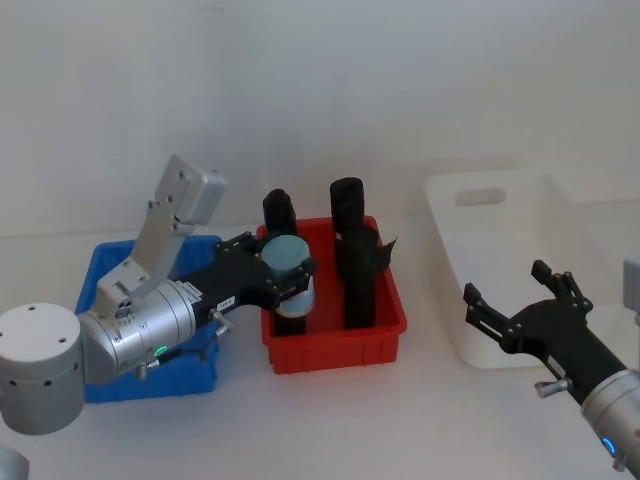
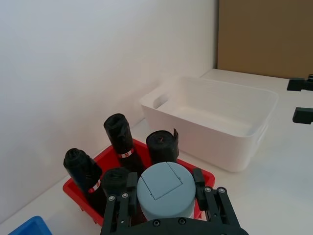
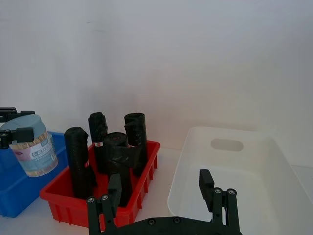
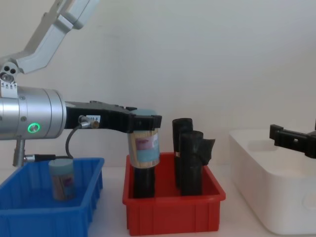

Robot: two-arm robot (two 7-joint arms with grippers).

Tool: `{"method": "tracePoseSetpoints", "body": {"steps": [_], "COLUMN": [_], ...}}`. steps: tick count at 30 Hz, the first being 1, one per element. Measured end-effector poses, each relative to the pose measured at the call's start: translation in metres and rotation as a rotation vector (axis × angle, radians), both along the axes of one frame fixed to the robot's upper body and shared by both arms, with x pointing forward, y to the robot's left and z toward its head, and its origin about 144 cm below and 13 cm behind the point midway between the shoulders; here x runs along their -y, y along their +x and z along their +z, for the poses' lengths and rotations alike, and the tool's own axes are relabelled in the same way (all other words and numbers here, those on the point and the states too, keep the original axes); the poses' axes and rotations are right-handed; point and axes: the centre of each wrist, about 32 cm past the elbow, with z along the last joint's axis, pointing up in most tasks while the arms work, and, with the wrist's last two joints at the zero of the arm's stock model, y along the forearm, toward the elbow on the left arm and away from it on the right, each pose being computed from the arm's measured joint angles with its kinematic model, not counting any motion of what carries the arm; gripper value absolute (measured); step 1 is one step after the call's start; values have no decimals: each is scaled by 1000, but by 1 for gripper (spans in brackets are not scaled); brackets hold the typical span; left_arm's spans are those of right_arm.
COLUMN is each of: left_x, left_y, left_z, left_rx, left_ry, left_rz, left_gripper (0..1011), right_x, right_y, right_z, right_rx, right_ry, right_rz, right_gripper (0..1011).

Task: Pick the cotton swabs from the blue box and place them into the white box.

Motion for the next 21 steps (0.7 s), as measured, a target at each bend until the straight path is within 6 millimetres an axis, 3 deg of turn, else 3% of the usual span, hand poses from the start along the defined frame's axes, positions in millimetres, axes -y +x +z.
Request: {"method": "tracePoseSetpoints", "body": {"steps": [21], "left_x": [13], "left_y": [0], "left_z": [2], "left_rx": [-3], "left_ry": [-3], "left_rz": [-120], "left_gripper": [671], "right_x": [0], "right_y": [0], "right_z": [0], "right_rx": [0], "right_ry": [0], "right_rz": [0], "right_gripper": [1001]}}
